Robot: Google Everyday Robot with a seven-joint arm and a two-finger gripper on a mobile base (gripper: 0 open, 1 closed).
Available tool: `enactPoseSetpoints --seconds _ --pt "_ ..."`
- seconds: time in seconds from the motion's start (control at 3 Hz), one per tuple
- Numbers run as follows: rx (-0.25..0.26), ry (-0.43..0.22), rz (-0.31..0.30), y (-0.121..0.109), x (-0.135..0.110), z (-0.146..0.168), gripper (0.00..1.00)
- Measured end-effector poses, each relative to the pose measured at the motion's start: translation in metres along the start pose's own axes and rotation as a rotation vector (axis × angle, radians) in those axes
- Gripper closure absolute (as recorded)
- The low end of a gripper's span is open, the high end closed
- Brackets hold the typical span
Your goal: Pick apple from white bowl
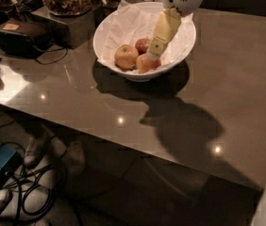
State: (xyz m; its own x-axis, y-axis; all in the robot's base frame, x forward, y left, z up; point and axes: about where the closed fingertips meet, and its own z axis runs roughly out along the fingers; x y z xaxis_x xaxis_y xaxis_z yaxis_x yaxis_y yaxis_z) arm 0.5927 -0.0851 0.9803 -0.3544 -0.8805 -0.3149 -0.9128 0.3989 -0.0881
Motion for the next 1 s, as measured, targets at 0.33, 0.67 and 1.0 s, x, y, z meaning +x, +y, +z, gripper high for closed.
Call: enactPoseSetpoints --seconds 0.33,0.67,1.0 --pt "-0.008 -0.003 0.019 -0.006 -0.008 0.004 0.15" --pt "-0.021 0.008 0.038 -0.012 -0.013 0.016 0.20" --pt "-0.037 0.034 0.064 -0.022 -0.016 0.034 0.20"
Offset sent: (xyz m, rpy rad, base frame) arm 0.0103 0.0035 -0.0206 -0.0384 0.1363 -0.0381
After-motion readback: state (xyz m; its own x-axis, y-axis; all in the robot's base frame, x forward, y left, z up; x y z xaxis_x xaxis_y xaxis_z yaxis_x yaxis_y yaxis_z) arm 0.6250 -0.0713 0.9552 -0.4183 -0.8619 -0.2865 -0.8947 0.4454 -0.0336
